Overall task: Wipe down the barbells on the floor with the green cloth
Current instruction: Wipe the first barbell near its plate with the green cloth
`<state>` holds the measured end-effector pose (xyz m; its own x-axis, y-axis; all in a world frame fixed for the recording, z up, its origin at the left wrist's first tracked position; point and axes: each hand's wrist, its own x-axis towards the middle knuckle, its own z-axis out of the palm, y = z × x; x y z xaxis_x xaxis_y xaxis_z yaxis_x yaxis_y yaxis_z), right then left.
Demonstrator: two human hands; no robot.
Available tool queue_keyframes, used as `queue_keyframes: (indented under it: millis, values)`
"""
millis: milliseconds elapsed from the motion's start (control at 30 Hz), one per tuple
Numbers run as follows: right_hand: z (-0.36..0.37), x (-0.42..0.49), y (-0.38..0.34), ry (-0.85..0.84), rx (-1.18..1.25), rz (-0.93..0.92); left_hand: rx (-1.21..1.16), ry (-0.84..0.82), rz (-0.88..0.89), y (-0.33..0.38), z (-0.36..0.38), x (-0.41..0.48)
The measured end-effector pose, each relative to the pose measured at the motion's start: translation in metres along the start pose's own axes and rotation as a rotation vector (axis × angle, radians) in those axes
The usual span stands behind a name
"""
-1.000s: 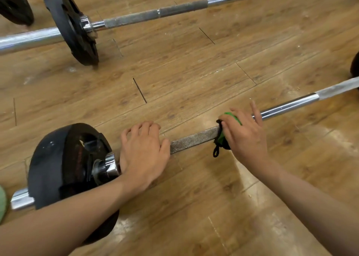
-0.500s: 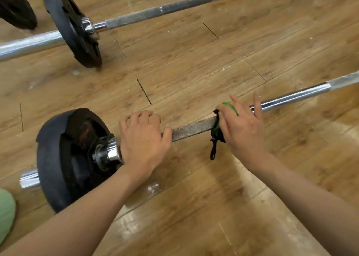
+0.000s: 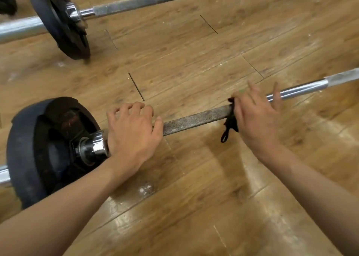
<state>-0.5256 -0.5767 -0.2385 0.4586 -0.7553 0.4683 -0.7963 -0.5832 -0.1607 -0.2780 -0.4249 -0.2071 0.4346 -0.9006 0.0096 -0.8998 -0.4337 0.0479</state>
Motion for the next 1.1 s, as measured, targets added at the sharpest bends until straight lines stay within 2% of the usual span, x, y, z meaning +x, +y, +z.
queue_keyframes:
  millis: [67, 133, 300, 367, 433, 533, 600, 633, 700, 800, 867, 933, 1000, 1100]
  values:
    - [-0.01, 0.013, 0.028, -0.031, 0.005, 0.258, 0.001, 0.002, 0.008, -0.002, 0.0, 0.0]
    - [-0.014, 0.016, 0.013, -0.046, 0.036, 0.303, 0.001, 0.0, 0.019, 0.0, 0.0, 0.0]
    - [0.011, -0.018, -0.11, -0.046, 0.262, -0.065, 0.035, -0.023, 0.028, -0.001, 0.0, -0.006]
    - [0.009, -0.008, -0.088, -0.034, 0.168, -0.198, 0.038, -0.03, 0.045, -0.002, -0.001, -0.007]
    - [0.0, -0.003, -0.046, -0.065, 0.063, -0.223, 0.04, -0.014, 0.045, -0.002, 0.0, -0.011]
    - [-0.015, -0.003, -0.003, -0.141, 0.016, 0.014, 0.037, 0.01, 0.054, 0.004, 0.002, -0.017]
    - [-0.019, -0.002, -0.003, -0.137, 0.05, 0.196, 0.022, 0.02, 0.065, 0.005, 0.002, -0.021]
    - [-0.018, -0.001, -0.016, -0.13, 0.052, 0.208, 0.019, 0.024, 0.064, 0.004, 0.002, -0.022]
    - [-0.013, -0.011, -0.059, -0.152, 0.062, 0.115, 0.025, 0.02, 0.064, 0.006, 0.0, -0.026]
    - [-0.002, -0.027, -0.124, -0.132, 0.177, -0.137, 0.043, 0.029, 0.061, 0.011, -0.004, -0.036]
    - [-0.002, -0.027, -0.115, -0.076, 0.214, -0.293, 0.014, 0.039, 0.063, 0.013, -0.003, -0.042]
    - [-0.009, -0.026, -0.073, -0.041, 0.134, -0.336, -0.047, 0.063, 0.057, 0.013, -0.001, -0.048]
    - [-0.017, -0.029, -0.031, -0.072, 0.047, -0.236, -0.082, 0.088, 0.038, 0.014, 0.0, -0.055]
    - [-0.028, -0.035, 0.001, -0.084, 0.051, 0.062, -0.063, 0.099, 0.023, 0.02, 0.001, -0.067]
